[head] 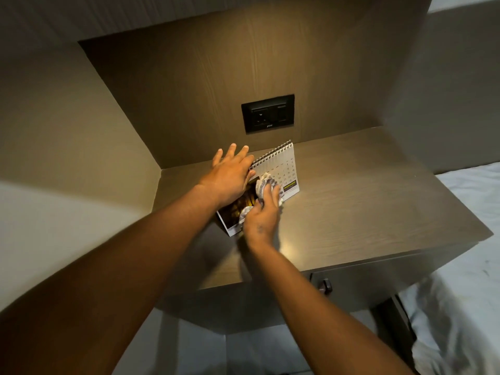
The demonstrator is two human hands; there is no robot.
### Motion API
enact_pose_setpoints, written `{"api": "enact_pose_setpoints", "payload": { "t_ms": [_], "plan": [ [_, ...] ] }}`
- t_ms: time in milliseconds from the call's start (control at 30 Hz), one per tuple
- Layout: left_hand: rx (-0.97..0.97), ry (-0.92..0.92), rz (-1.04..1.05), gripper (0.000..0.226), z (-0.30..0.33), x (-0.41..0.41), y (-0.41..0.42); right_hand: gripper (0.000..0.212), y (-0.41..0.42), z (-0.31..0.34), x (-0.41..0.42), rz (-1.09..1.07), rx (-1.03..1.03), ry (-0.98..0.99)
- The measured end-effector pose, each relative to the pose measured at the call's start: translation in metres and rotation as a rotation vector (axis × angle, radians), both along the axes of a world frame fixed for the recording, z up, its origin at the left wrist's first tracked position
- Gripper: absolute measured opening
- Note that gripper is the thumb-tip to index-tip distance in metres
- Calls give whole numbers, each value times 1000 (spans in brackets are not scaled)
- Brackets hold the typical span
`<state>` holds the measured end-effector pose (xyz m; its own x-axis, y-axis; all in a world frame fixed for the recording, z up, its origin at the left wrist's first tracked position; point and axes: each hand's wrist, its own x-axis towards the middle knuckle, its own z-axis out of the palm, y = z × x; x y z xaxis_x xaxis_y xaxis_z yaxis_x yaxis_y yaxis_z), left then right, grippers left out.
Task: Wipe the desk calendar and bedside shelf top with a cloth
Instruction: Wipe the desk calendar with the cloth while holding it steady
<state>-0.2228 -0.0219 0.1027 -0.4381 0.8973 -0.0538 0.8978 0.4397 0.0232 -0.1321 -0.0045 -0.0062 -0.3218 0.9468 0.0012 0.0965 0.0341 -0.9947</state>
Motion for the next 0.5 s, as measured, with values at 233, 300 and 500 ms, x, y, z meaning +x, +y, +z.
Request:
{"api": "enact_pose_setpoints", "payload": {
  "t_ms": [233,300,500],
  "plan": [
    [11,-1,1,50,0,1,0,54,46,11,-6,-42,31,-37],
    [11,0,4,51,-1,0,0,53,54,4,-2,-47,33,-80],
    [22,-2,-7,51,-2,-3,0,57,-18,-13,4,69,29,-97]
  ]
}}
